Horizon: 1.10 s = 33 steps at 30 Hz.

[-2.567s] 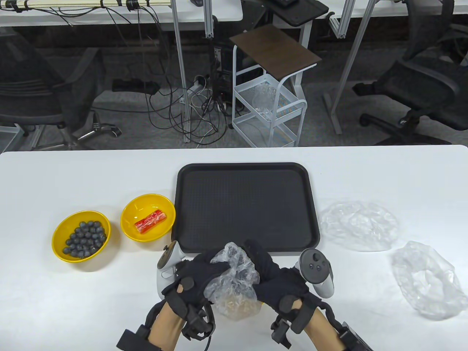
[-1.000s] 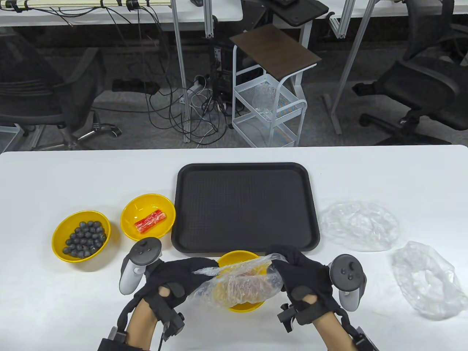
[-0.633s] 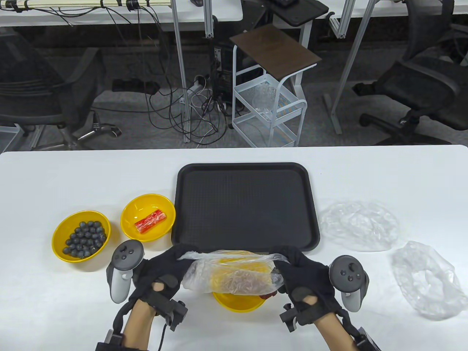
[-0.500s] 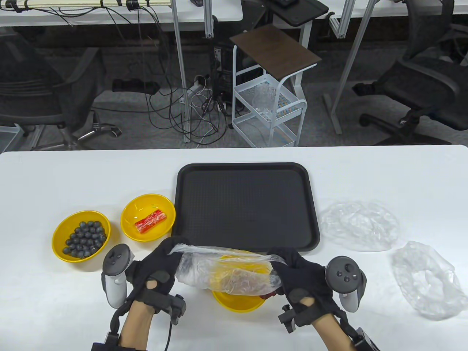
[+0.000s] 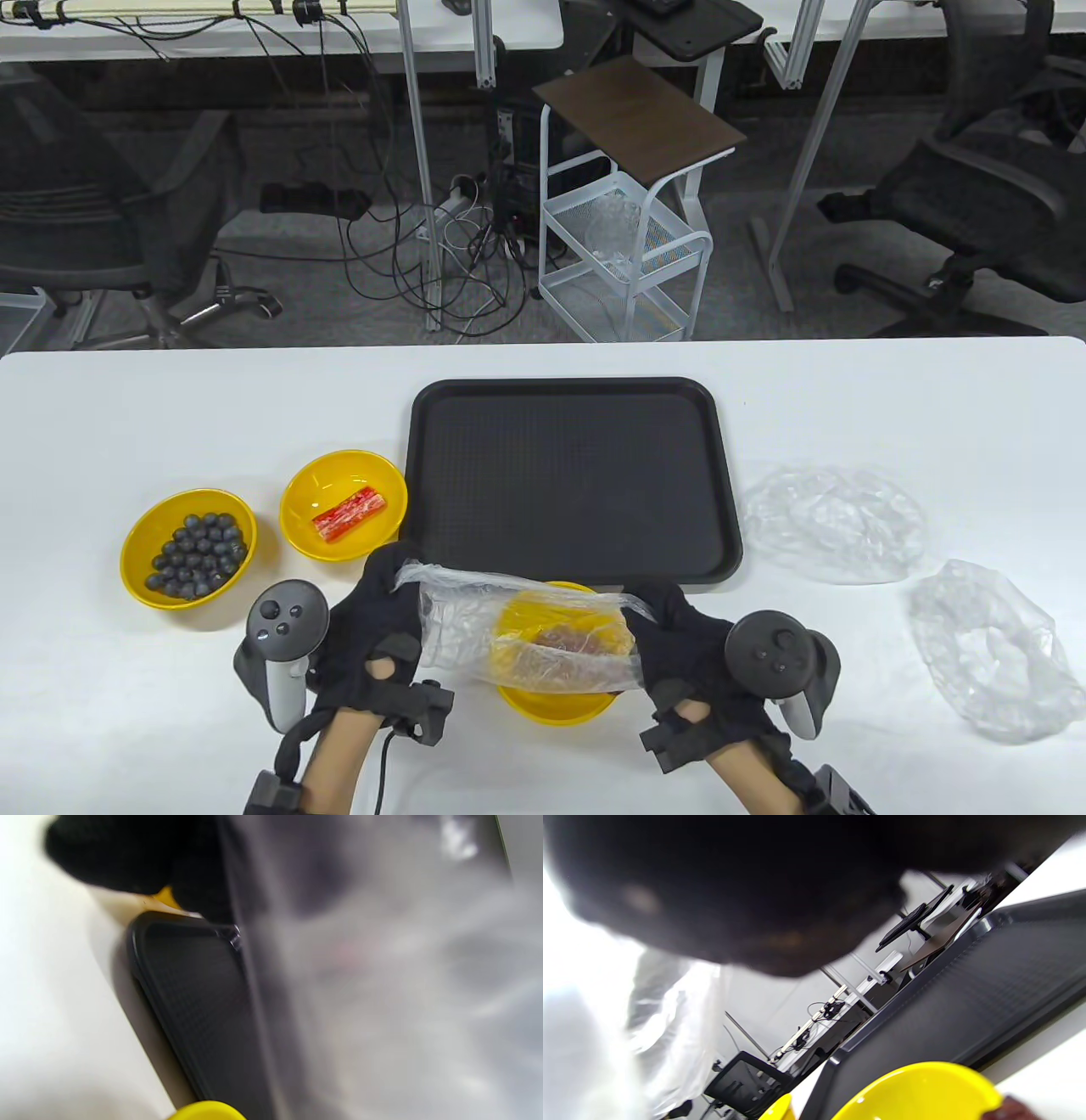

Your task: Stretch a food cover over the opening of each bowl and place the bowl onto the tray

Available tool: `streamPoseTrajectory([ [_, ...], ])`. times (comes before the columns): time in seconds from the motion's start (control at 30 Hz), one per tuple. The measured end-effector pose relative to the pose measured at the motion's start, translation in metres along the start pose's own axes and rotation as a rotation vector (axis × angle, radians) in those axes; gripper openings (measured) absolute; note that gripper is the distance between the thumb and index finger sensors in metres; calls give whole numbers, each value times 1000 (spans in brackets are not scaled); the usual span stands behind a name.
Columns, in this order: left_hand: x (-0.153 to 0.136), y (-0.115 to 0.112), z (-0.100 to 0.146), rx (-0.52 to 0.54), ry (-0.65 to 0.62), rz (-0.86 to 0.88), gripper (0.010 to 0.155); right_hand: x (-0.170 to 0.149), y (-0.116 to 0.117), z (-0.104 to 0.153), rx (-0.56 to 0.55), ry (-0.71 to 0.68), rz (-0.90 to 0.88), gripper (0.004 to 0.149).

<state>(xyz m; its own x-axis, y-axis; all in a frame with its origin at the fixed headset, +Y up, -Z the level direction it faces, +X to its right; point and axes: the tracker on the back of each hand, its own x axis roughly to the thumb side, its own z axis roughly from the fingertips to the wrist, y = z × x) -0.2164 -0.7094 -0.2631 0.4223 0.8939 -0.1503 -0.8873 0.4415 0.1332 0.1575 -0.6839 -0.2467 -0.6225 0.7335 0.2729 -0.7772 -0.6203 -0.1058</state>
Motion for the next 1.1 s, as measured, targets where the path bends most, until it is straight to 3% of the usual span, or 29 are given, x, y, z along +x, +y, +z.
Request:
streamPoseTrajectory([
  [0.17,4,-7,8,-2,40,-173,45,6,-2,5,4,24,114,47],
  [0.33,-8,-17,21,-86,70,-311,46,0,1,19,41,18,283,48],
  [0.63,-6,-55,45,-140,28,-563,47,-21,-2,46,96,-8,459,48],
  [1.1,-16,-77,57,-55,0,-782,48,-36,14,60,109,-63,580,48],
])
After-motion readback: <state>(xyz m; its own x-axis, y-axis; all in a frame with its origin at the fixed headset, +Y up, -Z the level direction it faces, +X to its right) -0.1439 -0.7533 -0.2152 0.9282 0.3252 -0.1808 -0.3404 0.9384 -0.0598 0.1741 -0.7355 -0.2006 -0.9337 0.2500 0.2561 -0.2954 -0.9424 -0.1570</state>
